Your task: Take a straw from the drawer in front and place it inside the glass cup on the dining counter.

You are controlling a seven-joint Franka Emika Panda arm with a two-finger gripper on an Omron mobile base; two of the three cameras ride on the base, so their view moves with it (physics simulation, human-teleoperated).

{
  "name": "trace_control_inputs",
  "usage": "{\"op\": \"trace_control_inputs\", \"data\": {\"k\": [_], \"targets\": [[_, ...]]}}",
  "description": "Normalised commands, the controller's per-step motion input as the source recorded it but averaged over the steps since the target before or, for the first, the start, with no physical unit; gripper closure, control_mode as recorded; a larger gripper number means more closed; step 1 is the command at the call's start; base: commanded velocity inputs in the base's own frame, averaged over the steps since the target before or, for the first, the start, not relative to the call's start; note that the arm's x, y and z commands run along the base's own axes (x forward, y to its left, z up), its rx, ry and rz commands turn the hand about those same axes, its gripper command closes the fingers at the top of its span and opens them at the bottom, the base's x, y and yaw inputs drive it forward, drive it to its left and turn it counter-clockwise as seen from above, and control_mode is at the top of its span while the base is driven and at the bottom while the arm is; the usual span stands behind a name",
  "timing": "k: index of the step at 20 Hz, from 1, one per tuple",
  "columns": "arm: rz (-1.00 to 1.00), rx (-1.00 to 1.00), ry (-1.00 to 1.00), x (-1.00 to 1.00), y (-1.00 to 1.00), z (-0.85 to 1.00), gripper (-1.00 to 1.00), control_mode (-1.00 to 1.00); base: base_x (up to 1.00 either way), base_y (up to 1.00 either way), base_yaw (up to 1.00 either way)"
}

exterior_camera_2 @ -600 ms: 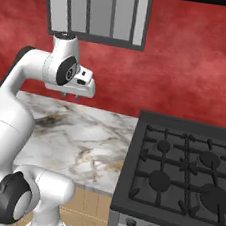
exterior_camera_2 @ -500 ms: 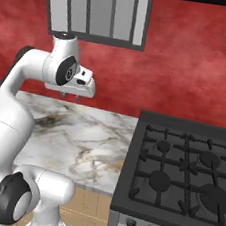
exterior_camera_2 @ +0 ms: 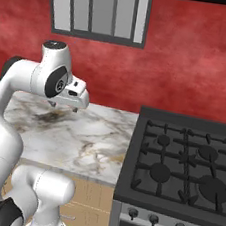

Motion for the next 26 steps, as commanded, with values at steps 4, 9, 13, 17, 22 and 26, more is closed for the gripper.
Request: {"op": "trace_control_inputs", "data": {"k": [4,9,13,17,22,26], "targets": [[0.0,0.0,0.0,0.0,0.0,0.0,-1.0,1.0,-0.22,0.44,-0.21],[0.0,0.0,0.0,0.0,0.0,0.0,-1.0,1.0,-0.31,0.85,-0.41],[0.0,0.0,0.0,0.0,0.0,0.0,-1.0,1.0,-0.18,1.0,-0.51],[0.0,0.0,0.0,0.0,0.0,0.0,-1.0,1.0,-0.31,0.84,-0.47],[0.0,0.0,0.0,0.0,0.0,0.0,-1.0,1.0,-0.38,0.57,-0.41],[0.0,0.0,0.0,0.0,0.0,0.0,-1.0,1.0,-0.1,0.29,-0.33]]}}
